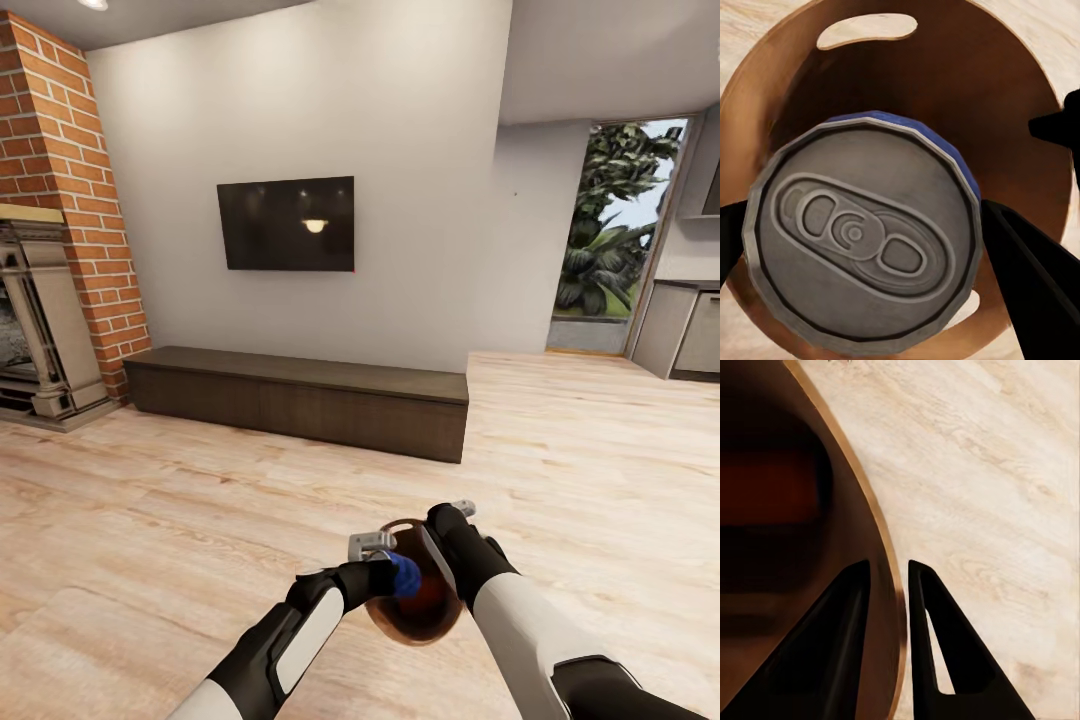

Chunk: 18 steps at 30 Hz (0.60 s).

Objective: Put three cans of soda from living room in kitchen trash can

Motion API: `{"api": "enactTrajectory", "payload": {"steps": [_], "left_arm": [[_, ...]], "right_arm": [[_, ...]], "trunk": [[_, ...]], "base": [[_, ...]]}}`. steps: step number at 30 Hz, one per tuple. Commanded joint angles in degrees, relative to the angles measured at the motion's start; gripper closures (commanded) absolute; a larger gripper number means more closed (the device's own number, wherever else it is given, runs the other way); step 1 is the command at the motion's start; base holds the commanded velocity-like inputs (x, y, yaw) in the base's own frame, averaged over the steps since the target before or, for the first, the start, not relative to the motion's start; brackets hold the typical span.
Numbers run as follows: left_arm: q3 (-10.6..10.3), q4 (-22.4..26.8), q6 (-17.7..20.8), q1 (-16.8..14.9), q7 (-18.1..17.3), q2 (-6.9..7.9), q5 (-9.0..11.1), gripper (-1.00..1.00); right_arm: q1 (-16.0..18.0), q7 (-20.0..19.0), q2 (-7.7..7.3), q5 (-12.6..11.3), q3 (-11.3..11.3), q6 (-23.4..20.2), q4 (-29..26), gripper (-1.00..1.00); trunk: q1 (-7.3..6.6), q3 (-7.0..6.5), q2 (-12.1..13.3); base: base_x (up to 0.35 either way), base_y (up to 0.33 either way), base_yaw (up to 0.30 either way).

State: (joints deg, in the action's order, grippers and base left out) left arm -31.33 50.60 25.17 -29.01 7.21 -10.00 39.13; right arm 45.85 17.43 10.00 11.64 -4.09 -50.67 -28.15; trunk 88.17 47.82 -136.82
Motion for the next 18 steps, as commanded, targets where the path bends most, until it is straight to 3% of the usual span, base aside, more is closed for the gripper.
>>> {"api": "enactTrajectory", "payload": {"steps": [1,9,18], "left_arm": [[-0.02,-0.02,-0.15,0.0,0.0,0.0,-0.02,1.0],[-0.06,-1.49,-1.32,0.0,0.0,0.0,-0.09,1.0],[-1.46,-2.09,-2.25,0.0,0.0,0.0,-0.1,1.0]], "right_arm": [[0.03,-0.65,0.0,1.35,-0.37,-0.21,-0.06,1.0],[0.03,-1.89,0.0,1.32,-1.49,-0.22,-0.06,1.0],[0.03,-2.06,0.0,1.3,-1.61,-0.22,-0.06,1.0]], "trunk": [[0.0,-0.01,-0.01],[0.0,-0.01,-0.01],[0.0,-0.01,-0.01]], "base": [[0.0,0.0,0.0],[0.0,0.0,0.0],[0.0,0.0,0.0]]}}
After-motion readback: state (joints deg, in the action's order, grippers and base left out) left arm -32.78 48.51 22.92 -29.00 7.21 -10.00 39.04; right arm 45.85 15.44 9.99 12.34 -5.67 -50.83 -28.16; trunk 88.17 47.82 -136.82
